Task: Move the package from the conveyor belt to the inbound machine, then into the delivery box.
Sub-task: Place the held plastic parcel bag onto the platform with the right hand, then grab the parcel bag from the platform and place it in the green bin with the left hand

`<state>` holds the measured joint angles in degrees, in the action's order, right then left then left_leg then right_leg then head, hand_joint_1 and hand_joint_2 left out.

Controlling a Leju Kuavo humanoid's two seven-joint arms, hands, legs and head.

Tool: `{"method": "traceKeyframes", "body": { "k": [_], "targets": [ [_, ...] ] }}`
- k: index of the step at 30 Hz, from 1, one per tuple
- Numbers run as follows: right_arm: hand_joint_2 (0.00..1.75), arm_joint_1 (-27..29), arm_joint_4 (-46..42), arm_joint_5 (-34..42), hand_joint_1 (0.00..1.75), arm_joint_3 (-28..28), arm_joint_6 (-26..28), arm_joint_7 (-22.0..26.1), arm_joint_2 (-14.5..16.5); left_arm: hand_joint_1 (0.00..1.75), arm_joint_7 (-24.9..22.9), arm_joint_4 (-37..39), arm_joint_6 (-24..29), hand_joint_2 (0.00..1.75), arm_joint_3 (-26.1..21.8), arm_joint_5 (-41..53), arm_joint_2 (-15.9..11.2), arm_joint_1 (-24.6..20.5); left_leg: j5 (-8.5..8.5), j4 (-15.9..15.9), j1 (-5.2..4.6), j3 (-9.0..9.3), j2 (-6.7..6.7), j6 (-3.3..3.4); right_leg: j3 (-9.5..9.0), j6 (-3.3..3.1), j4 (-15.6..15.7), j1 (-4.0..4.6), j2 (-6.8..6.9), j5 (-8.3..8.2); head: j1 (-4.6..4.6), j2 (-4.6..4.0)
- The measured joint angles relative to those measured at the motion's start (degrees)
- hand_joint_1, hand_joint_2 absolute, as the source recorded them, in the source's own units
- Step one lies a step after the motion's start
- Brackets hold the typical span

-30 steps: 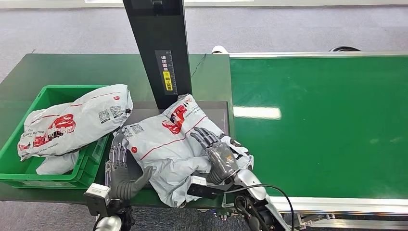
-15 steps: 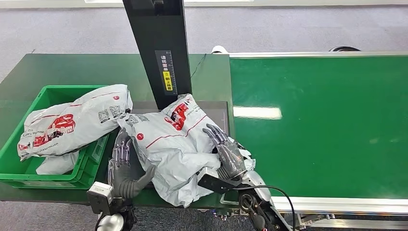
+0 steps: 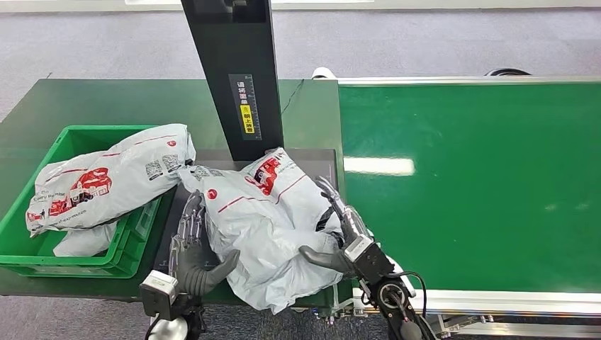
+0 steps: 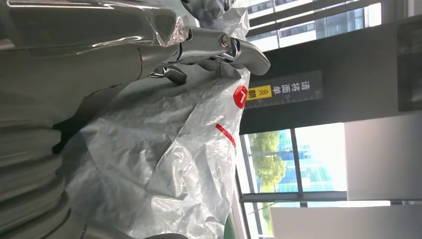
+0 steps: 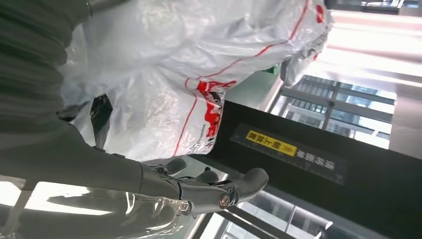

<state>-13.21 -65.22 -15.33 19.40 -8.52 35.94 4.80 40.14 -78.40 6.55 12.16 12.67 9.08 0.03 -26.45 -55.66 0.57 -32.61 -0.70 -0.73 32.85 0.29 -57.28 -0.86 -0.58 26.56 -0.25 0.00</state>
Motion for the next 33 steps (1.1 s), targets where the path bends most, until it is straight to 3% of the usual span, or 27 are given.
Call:
{"method": "traceKeyframes", "body": {
  "k": [16, 19, 24, 26, 33],
  "targets": [
    [1.75, 2.67, -5.21, -0.6, 0.0, -3.32, -0.31, -0.04, -0.99, 0.0, -0.22, -0.64, 1.27, 1.75, -0.18, -0.03, -0.01, 0.09, 0.0, 0.0, 0.0, 0.0, 0.0, 0.0, -0.01, 0.0, 0.0, 0.0, 0.0, 0.0, 0.0, 0.0],
    [1.75, 3.03, -5.79, -1.03, 0.0, -3.78, -0.31, -0.13, -0.98, 0.0, 0.07, -2.54, 5.15, 1.75, -0.42, -2.09, 0.15, 0.49, 0.0, 0.0, 0.0, 0.0, 0.0, 0.0, -0.01, 0.0, 0.0, 0.0, 0.0, 0.0, 0.0, 0.0],
    [1.75, 3.5, -6.76, -1.34, 0.0, -4.6, -0.24, -0.2, -0.89, 0.0, 0.15, -9.79, 18.05, 1.75, -1.57, -8.03, 0.43, 1.63, 0.0, 0.0, 0.0, -0.01, 0.0, 0.0, 0.0, 0.0, 0.0, 0.0, 0.0, 0.0, -0.01, 0.0],
    [1.75, 3.56, -6.98, -1.53, 0.0, -4.85, -0.19, -0.27, -0.83, 0.0, 0.16, -12.89, 20.65, 1.75, -2.55, -10.21, 0.68, 2.11, 0.0, 0.0, 0.0, -0.01, 0.0, 0.0, 0.0, 0.0, 0.0, 0.01, 0.0, 0.0, 0.0, 0.0],
    [1.75, 3.58, -7.25, -1.61, 0.0, -5.17, 0.13, -0.34, -0.68, 0.0, 0.16, -18.51, 16.99, 1.75, -3.99, -9.67, 1.13, 3.01, 0.0, 0.0, 0.0, -0.01, 0.0, 0.0, -0.02, 0.0, 0.0, -0.01, 0.0, 0.0, 0.0, 0.0]
  ]
}}
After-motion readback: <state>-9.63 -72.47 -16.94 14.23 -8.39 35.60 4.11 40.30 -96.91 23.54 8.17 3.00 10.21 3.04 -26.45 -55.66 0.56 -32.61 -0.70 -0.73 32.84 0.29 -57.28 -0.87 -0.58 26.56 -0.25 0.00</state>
